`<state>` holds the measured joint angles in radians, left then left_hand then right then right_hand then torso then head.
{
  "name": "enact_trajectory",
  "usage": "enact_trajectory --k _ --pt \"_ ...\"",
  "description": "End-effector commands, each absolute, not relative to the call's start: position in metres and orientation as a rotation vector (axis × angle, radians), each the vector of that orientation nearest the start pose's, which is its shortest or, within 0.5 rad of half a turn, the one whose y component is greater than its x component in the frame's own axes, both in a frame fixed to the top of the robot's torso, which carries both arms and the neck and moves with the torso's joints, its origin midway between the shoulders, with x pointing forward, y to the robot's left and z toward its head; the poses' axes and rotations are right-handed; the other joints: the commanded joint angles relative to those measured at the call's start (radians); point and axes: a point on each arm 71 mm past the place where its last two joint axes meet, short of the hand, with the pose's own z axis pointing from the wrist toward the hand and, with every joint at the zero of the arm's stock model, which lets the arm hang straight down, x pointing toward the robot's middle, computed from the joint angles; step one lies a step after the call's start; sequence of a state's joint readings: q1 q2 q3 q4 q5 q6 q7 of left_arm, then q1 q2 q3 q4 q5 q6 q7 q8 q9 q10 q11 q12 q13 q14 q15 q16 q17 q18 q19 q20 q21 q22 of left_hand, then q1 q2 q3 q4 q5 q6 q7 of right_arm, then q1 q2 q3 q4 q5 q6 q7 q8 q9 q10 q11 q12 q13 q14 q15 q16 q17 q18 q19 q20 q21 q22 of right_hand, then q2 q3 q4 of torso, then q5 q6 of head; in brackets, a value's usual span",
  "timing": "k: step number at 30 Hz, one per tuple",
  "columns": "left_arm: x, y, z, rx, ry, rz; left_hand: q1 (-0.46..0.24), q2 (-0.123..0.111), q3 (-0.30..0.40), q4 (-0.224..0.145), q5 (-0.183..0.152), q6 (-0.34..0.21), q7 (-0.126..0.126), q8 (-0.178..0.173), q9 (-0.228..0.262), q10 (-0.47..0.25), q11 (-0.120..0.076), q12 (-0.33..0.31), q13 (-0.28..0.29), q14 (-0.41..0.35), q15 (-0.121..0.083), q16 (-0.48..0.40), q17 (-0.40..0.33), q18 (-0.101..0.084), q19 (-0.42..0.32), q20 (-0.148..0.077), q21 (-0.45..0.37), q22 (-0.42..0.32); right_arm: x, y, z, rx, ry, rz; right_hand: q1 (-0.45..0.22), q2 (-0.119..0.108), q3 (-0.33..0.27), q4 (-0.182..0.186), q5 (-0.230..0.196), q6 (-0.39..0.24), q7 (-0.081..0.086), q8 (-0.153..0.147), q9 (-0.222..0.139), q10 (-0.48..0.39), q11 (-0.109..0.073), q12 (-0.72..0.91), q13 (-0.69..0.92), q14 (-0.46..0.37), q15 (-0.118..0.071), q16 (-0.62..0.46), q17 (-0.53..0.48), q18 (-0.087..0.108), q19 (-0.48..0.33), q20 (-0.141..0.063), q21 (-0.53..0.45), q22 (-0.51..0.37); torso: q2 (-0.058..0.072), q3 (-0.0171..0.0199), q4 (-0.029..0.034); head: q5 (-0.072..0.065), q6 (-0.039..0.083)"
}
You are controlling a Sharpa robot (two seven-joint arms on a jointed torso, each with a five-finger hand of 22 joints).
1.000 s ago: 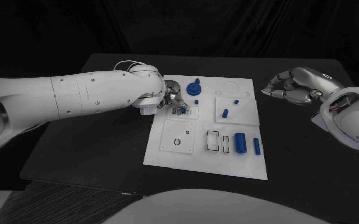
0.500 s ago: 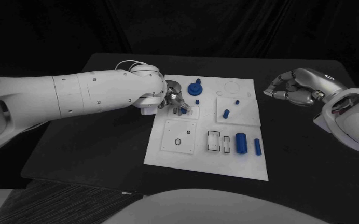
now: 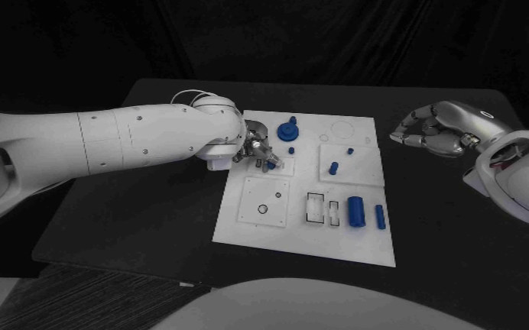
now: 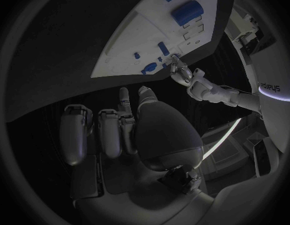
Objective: Assemble the parts on the task board
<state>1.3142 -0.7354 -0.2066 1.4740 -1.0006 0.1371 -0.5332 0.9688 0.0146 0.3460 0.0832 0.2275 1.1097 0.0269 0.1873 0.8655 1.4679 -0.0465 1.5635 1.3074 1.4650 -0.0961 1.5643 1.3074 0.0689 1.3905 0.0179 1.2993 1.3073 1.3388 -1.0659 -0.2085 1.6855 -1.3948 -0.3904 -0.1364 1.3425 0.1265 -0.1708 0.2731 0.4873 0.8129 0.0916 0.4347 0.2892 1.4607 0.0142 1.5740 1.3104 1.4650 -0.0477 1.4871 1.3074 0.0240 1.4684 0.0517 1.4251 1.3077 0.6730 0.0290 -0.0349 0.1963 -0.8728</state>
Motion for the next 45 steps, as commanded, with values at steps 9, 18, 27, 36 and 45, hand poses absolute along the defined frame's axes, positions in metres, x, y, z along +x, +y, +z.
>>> enact_trajectory --k 9,18,27,36,45 --pt "0.4752 0.1874 -0.2430 -0.105 2.450 -0.336 -0.065 -0.007 -0.070 0.075 -0.103 -0.003 0.009 -0.017 -0.007 0.092 0.012 -0.006 0.252 0.106 0.010 0.007 0.263 0.014 -0.005 0.009 -0.014 0.015 0.4524 -0.2658 -0.1686 -0.070 1.674 0.536 0.014 -0.002 -0.001 -0.005 0.006 0.007 0.002 -0.003 -0.001 0.110 -0.001 -0.003 0.260 0.071 -0.006 -0.003 0.096 0.015 0.030 0.004 -0.003 0.210 0.001 0.0001 -0.0004 0.000 0.000" --pt "0.4762 0.1882 -0.2429 -0.111 2.445 -0.336 -0.067 0.003 -0.097 0.096 -0.101 -0.013 0.012 -0.027 -0.010 0.092 0.015 -0.007 0.252 0.106 0.012 0.007 0.263 0.015 -0.006 0.011 -0.020 0.015 0.4524 -0.2658 -0.1690 -0.070 1.674 0.536 0.014 -0.002 -0.001 -0.005 0.007 0.007 0.002 -0.003 -0.001 0.110 -0.001 -0.003 0.260 0.071 -0.006 -0.002 0.097 0.015 0.030 0.004 -0.003 0.210 0.002 0.0000 -0.0009 0.002 0.000" --pt "0.4764 0.1883 -0.2421 -0.114 2.433 -0.357 -0.053 0.010 -0.130 0.119 0.012 -0.028 0.015 -0.020 0.009 0.093 0.018 -0.005 0.253 0.106 0.015 0.007 0.263 0.015 -0.005 0.014 -0.024 0.021 0.4523 -0.2659 -0.1692 -0.070 1.673 0.537 0.014 -0.003 -0.001 -0.005 0.009 0.007 0.002 -0.003 -0.001 0.110 -0.001 -0.003 0.260 0.071 -0.006 -0.003 0.096 0.015 0.030 0.004 -0.003 0.211 0.002 0.0003 -0.0011 0.002 0.000" --pt "0.4775 0.1878 -0.2405 -0.125 2.404 -0.389 0.003 0.009 -0.143 0.114 0.138 -0.083 0.008 0.092 0.189 0.094 0.004 -0.003 0.254 0.106 0.010 0.007 0.263 0.014 0.000 0.008 -0.026 0.034 0.4523 -0.2659 -0.1693 -0.070 1.672 0.537 0.015 -0.003 -0.001 -0.005 0.011 0.007 0.002 -0.004 -0.002 0.110 -0.001 -0.003 0.260 0.071 -0.006 -0.003 0.096 0.015 0.029 0.004 -0.004 0.210 0.000 0.0009 -0.0008 0.001 0.000" --pt "0.4778 0.1878 -0.2400 -0.126 2.395 -0.403 0.040 -0.001 -0.111 0.093 0.278 -0.132 -0.005 0.160 0.307 0.094 0.001 -0.003 0.255 0.106 0.002 0.007 0.263 0.014 0.001 0.001 -0.031 0.041 0.4524 -0.2661 -0.1697 -0.069 1.675 0.534 0.015 -0.003 -0.002 -0.005 0.012 0.007 0.002 -0.004 -0.002 0.110 -0.001 -0.003 0.260 0.071 -0.006 -0.003 0.095 0.015 0.029 0.004 -0.004 0.210 0.001 -0.0001 -0.0011 0.003 0.000"
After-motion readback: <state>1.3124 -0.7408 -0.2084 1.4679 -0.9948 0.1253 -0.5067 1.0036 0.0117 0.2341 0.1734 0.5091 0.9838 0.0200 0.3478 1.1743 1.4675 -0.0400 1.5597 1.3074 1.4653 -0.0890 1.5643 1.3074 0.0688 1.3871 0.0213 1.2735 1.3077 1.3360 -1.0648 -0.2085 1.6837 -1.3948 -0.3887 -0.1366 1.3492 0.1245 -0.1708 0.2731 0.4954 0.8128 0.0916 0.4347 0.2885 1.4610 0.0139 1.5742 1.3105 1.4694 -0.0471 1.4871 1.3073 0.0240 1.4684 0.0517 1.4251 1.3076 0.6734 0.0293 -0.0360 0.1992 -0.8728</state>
